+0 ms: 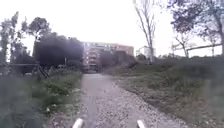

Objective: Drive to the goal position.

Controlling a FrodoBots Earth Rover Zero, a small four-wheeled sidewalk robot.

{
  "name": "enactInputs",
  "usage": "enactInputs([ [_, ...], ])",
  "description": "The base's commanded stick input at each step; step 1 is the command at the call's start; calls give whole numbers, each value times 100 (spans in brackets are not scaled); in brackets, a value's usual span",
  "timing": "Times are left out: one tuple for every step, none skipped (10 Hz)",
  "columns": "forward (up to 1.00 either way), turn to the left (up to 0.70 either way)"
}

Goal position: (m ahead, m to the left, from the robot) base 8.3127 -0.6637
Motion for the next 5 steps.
enactInputs([
  [50, 0],
  [50, 0],
  [50, 0],
  [50, 0],
  [50, 0],
])
